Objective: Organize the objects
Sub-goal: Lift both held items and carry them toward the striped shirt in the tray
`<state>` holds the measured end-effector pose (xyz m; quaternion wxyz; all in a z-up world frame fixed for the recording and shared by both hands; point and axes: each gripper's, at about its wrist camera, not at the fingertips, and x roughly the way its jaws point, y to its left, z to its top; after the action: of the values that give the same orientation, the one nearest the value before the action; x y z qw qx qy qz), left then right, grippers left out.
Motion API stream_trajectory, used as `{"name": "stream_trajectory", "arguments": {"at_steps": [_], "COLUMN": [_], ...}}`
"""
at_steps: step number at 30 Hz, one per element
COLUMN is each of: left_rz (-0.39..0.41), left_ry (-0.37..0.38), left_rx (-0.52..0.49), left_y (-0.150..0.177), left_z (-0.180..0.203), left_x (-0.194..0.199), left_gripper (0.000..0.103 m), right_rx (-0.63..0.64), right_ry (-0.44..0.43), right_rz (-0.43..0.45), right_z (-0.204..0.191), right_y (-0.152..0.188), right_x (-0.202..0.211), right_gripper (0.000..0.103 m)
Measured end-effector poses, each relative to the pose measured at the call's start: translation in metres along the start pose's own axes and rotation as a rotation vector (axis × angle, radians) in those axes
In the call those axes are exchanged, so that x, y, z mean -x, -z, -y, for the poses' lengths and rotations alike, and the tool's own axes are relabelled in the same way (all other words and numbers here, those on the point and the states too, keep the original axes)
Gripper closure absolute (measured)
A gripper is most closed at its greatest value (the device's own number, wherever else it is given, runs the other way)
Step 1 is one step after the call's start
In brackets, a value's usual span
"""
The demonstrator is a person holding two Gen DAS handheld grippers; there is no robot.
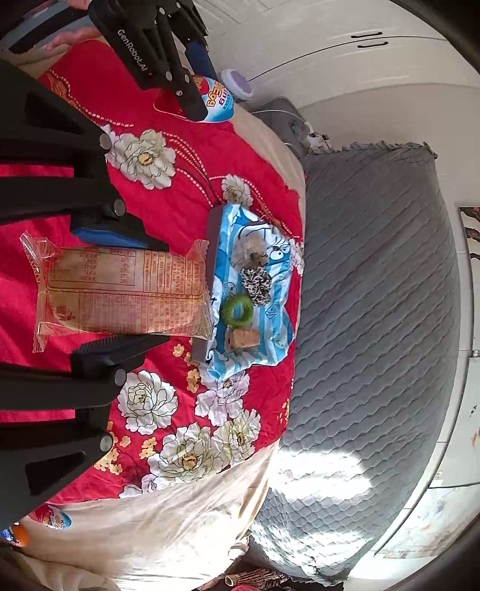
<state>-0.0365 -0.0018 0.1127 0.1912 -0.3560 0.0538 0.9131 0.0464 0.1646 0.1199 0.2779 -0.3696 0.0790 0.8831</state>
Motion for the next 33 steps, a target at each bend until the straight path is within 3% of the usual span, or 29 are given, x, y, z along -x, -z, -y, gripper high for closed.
{"name": "stream_trajectory", "arguments": {"at_steps": [21,33], "left_rz": [0.019,0.031], "left_ry": [-0.027,-0.005], "left_rx": [-0.023,-0.002], "left_y": [-0.028,-0.039], "left_z": [-0.012,-0.01], "left_x": [-0.004,-0.007], "left_gripper": [0.05,0.05], "right_rx": [0.036,0.06], "right_ry": [-0.022,-0.017], "right_rz": [0.019,0.041], "right_z": [-0.018,-0.031], "right_y": [-0.03,-0.055], "right_x": [0.007,0.004], "right_gripper": [0.063,0.063]}}
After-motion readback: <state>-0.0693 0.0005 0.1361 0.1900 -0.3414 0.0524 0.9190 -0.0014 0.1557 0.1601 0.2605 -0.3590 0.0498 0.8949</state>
